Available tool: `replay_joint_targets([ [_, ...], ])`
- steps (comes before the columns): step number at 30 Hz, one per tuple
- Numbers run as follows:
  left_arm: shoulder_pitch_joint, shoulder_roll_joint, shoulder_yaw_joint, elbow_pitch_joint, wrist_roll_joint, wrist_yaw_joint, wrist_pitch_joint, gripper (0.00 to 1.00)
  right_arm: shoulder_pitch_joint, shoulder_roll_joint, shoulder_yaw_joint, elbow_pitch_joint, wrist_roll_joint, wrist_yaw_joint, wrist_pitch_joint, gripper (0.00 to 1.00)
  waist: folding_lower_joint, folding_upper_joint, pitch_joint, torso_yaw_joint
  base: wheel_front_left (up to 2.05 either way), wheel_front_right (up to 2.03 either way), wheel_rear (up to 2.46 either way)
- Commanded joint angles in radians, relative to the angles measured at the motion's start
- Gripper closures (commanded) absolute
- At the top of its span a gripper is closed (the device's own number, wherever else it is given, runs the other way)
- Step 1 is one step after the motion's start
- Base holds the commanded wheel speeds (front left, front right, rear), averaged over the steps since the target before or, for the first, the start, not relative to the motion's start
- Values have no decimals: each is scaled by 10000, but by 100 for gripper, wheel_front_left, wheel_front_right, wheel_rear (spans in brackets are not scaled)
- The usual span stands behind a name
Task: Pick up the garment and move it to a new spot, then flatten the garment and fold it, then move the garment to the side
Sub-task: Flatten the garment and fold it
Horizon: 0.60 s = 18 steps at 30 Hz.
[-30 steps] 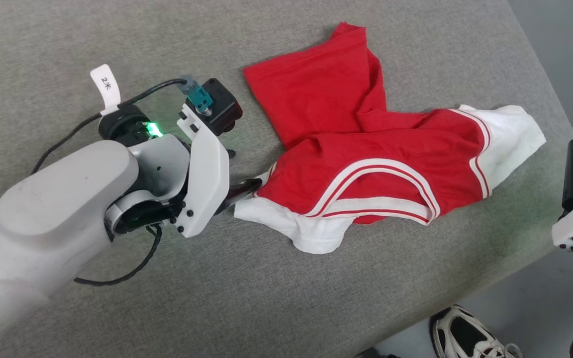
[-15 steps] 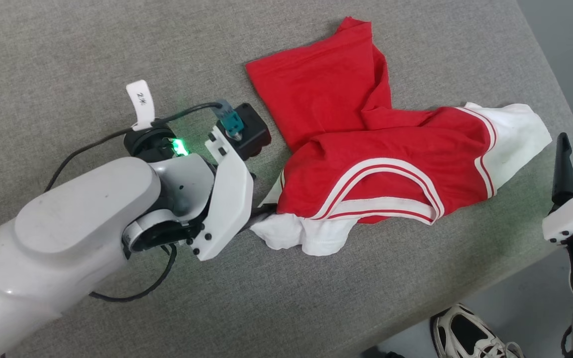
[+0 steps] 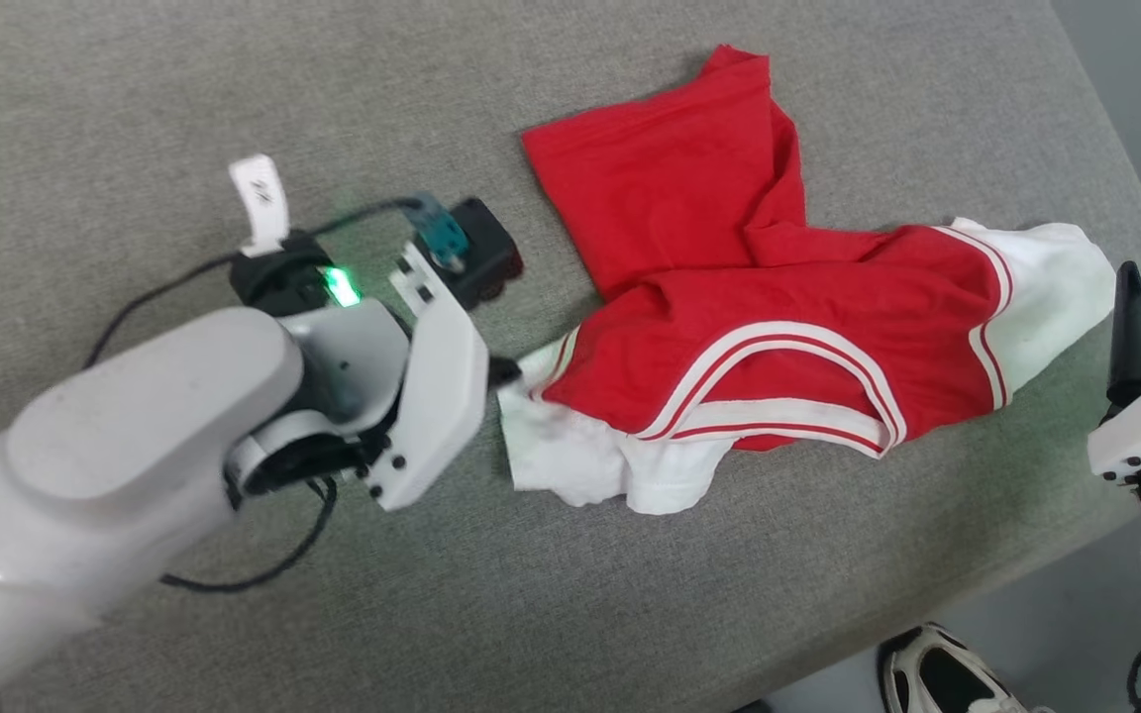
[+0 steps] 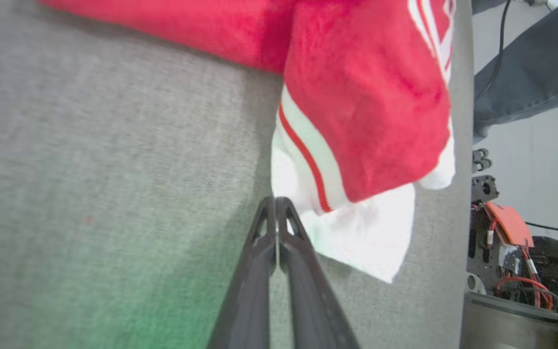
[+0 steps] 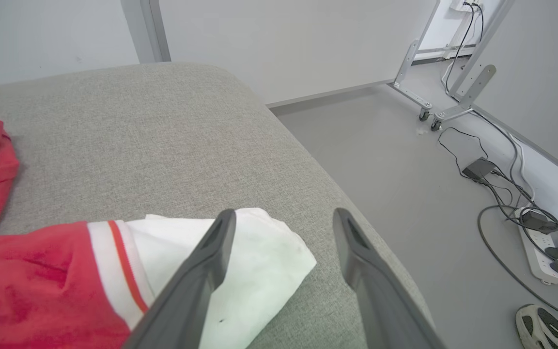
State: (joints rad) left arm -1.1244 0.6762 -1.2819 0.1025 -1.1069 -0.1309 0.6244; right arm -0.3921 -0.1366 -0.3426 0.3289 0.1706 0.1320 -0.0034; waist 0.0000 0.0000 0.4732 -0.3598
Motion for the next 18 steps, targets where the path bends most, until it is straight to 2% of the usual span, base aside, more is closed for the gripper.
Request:
replay_joint_targets([
  [1,-202,81,12,57,2,10,-293,100,-29,-82,7,-9,-8,-24,12,0,0,0,-117,113,0,0,0],
  [4,-382,217,12,65,-139,10,-675,100,27,-175,-19,-69,-33,-24,68,0,0,0,-263,246,0,0,0],
  [10,-625,435,11,-270,-309,10,-734,100,176,-341,-126,-336,-42,-24,280,0,0,0,-448,466,0,0,0],
  [18,-900,1045,41,690,-10,10,-1670,100,393,-379,-192,-626,-129,-24,491,0,0,0,-740,750,0,0,0],
])
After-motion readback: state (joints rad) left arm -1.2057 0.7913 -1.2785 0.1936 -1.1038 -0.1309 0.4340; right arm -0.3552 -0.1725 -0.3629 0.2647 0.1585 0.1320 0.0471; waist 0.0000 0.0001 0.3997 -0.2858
